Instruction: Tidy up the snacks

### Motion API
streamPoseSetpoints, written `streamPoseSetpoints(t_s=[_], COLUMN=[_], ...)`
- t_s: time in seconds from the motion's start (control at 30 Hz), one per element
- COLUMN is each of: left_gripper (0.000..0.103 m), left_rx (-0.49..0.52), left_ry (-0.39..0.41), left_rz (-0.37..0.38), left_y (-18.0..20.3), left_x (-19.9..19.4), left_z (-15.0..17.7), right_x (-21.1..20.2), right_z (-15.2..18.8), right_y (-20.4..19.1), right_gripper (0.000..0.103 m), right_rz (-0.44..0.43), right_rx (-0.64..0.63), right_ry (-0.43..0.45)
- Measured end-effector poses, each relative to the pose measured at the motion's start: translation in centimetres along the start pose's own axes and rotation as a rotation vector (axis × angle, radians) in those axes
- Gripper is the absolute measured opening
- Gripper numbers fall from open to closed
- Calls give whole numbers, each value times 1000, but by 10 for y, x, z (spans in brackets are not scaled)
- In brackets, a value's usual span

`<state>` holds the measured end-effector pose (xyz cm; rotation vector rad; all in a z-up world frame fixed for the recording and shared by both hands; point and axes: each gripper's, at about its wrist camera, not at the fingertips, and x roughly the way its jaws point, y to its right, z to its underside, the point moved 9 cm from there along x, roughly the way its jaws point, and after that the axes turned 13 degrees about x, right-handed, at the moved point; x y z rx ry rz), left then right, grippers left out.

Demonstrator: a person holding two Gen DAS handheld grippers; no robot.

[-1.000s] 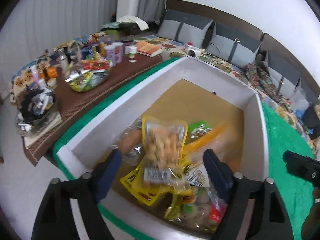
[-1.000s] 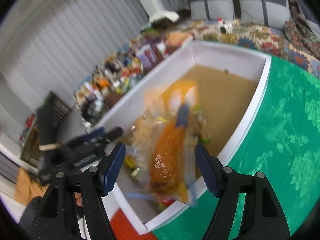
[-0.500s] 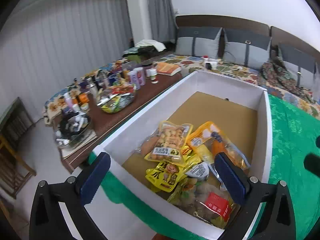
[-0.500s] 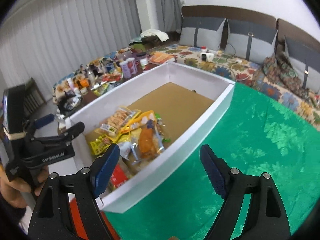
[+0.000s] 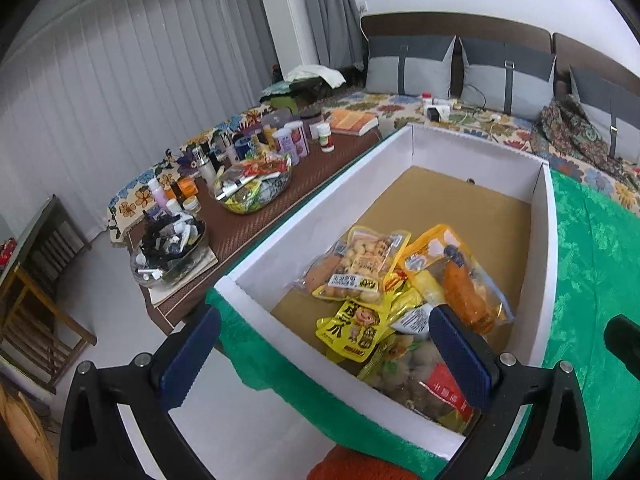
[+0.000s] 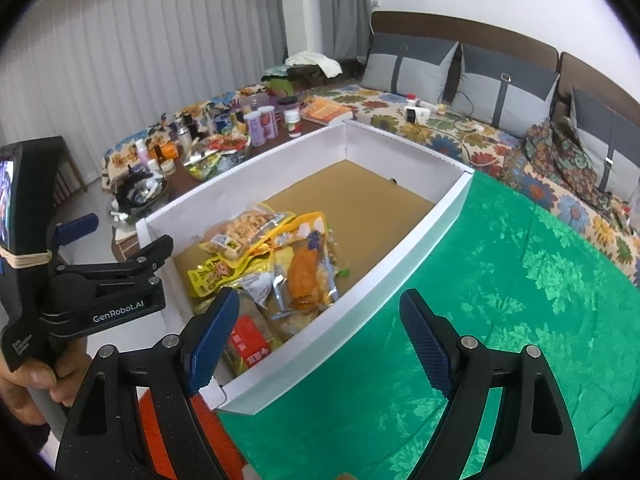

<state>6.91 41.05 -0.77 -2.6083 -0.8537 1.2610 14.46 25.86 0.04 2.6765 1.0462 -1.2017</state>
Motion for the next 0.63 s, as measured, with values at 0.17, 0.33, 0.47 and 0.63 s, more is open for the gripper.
streamPoseSetpoints(t_s=[0.17, 0.33, 0.47, 0.63], left_gripper=[103, 103, 103, 103], left_rx=[24, 29, 3, -27], left_ry=[1, 20, 26, 41], left_rz=[13, 48, 85, 84], left_y=[0, 1, 2, -1], left_x=[-1, -5, -7, -11], left_z=[1, -2, -3, -2], right_x=[2, 7, 10, 12], right_z=[1, 3, 4, 3], right_y=[-2, -3, -1, 1], right_gripper=[85, 85, 85, 85], right_rz=[21, 36, 36, 29], right_rx=[-2, 7, 27, 43], right_ry=[-12, -29, -37, -40])
